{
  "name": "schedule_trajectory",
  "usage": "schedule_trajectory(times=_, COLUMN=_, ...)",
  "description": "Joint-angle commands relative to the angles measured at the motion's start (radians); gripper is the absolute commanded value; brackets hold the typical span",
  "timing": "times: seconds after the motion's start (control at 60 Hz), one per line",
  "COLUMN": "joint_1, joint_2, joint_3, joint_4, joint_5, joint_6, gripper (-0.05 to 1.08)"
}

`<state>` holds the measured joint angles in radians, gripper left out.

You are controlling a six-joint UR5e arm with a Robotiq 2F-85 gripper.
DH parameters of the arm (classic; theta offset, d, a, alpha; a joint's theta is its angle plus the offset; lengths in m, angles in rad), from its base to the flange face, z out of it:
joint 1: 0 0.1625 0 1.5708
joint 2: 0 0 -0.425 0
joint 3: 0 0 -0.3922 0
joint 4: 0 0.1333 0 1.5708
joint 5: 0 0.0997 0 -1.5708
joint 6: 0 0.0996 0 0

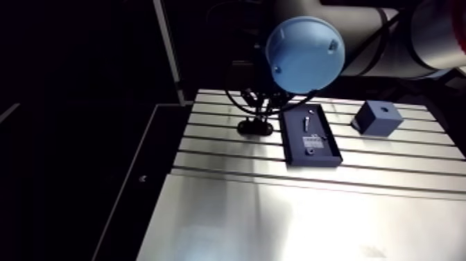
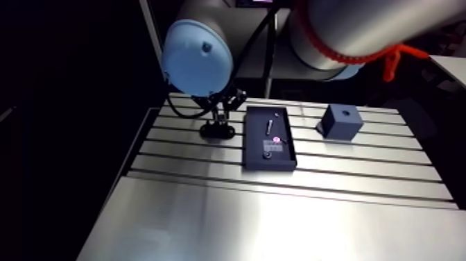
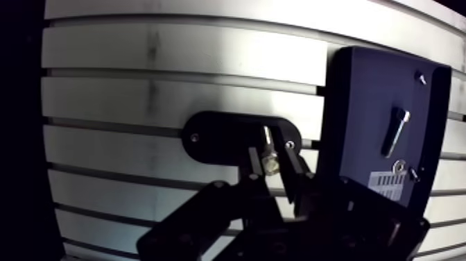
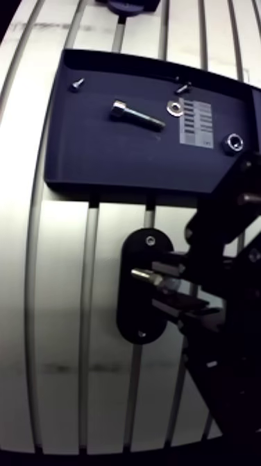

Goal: Pick up the M10 bolt and insert it into the hex recess until seated.

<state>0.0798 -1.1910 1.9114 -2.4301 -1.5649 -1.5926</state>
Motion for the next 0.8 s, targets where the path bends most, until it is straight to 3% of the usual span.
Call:
schedule_trajectory(times=0.017, joint_1=0.0, joint_2=-0.018, joint_3=-0.011, joint_4=0.004, joint_5=0.005, joint_6=-0.002, gripper=0.73)
schedule_trajectory(times=0.2, joint_1=0.0, joint_2=-0.038, joint_3=-0.036, joint_4=0.038, joint_5=0.006, joint_6=-0.006, gripper=0.73)
schedule_trajectory(times=0.317, joint_1=0.0, joint_2=-0.062, joint_3=-0.081, joint_4=0.119, joint_5=0.009, joint_6=-0.02, gripper=0.73)
schedule_trajectory(times=0.467, joint_1=-0.008, joint_2=-0.103, joint_3=-0.157, joint_4=0.251, joint_5=0.015, joint_6=-0.16, gripper=0.73)
schedule_trajectory(times=0.7, joint_1=-0.034, joint_2=-0.109, joint_3=-0.274, joint_4=0.502, joint_5=0.005, joint_6=-0.408, gripper=0.73)
schedule_trajectory(times=0.8, joint_1=-0.102, joint_2=-0.121, joint_3=-0.303, joint_4=0.586, joint_5=-0.008, joint_6=-0.563, gripper=0.74)
